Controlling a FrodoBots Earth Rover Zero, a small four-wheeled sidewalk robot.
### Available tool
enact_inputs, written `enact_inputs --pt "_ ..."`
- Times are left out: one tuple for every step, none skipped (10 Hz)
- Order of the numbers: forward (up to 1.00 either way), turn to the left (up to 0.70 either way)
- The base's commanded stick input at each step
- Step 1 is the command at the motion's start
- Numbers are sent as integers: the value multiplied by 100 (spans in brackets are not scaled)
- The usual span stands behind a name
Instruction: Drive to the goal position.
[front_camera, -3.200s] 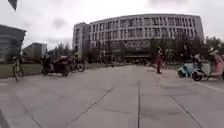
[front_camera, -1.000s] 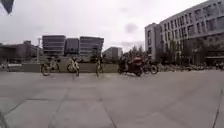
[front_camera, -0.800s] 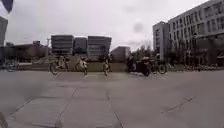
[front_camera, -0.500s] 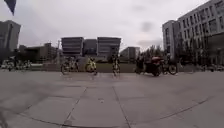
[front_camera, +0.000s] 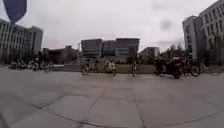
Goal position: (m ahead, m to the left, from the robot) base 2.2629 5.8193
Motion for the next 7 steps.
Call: enact_inputs --pt "0 60" --pt "0 60" --pt "0 60" --pt "0 60" --pt "0 60" --pt "0 60" --pt "0 60"
